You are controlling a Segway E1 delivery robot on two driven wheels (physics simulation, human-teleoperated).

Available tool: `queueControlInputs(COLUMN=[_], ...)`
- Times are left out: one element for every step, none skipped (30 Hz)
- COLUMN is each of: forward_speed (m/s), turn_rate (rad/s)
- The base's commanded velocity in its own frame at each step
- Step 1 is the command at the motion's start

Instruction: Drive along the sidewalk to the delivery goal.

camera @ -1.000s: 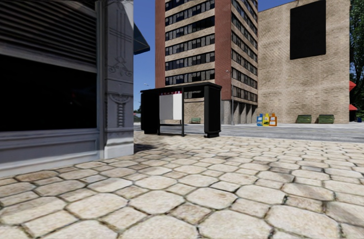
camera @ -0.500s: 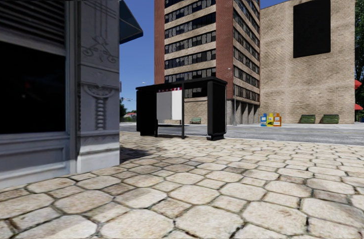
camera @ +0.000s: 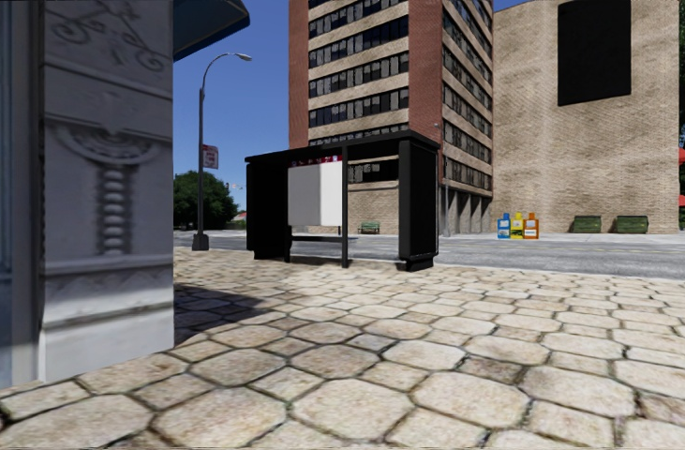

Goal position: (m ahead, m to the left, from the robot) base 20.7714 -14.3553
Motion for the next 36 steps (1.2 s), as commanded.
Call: queueControlInputs(forward_speed=[2.00, 2.00, 2.00, 2.00, 2.00, 2.00, 2.00, 2.00, 2.00, 2.00, 2.00, 2.00, 2.00, 2.00, 2.00, 2.00, 2.00, 2.00, 2.00, 2.00, 2.00, 2.00, 2.00, 2.00, 2.00, 2.00, 2.00, 2.00, 2.00, 2.00, 2.00, 2.00, 2.00, 2.00, 2.00, 2.00], turn_rate=[0.00, 0.00, 0.00, 0.00, 0.00, 0.00, 0.00, 0.00, 0.00, 0.00, 0.00, 0.00, 0.00, 0.00, 0.00, 0.00, 0.00, 0.00, 0.00, 0.01, 0.16, 0.16, 0.34, 0.44, 0.51, 0.55, 0.55, 0.56, 0.58, 0.58, 0.65, 0.65, 0.71, 0.73, 0.73, 0.73])
